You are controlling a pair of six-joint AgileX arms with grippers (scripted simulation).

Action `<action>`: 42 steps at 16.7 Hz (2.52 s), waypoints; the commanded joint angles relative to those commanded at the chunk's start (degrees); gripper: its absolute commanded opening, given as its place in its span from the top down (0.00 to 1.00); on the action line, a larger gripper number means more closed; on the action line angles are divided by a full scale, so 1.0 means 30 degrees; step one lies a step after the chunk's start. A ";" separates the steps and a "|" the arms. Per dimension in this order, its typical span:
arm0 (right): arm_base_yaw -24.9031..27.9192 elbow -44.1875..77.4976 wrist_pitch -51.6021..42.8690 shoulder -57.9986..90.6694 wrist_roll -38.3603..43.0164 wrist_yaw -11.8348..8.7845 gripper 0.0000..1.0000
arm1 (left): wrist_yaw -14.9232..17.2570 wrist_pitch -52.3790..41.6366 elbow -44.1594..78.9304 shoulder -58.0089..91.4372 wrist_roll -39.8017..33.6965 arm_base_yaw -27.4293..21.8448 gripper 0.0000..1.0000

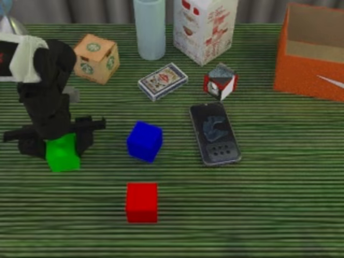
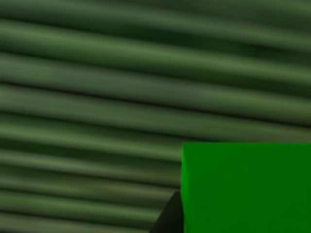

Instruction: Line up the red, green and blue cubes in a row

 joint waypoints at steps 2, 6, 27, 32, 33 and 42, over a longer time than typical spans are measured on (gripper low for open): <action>0.0000 0.0000 0.0000 0.0000 0.0000 0.0000 0.00 | 0.0000 0.0000 0.0000 0.0000 0.0000 0.0000 0.83; 0.0000 0.0000 0.0000 0.0000 0.0000 0.0000 0.00 | 0.0000 0.0000 0.0000 0.0000 0.0000 0.0000 1.00; 0.0000 0.0000 0.0000 0.0000 0.0000 0.0000 0.00 | -0.0018 -0.4728 0.2714 -0.1987 -0.0041 0.0217 1.00; 0.0000 0.0000 0.0000 0.0000 0.0000 0.0000 0.00 | -0.0048 -0.5451 0.3915 -0.1355 -0.2458 -0.2728 1.00; 0.0000 0.0000 0.0000 0.0000 0.0000 0.0000 0.00 | -0.0058 -0.5687 0.4279 -0.1164 -0.3265 -0.3752 1.00; 0.0000 0.0000 0.0000 0.0000 0.0000 0.0000 0.00 | -0.0151 -0.7330 0.7065 -0.0122 -0.9751 -1.2172 1.00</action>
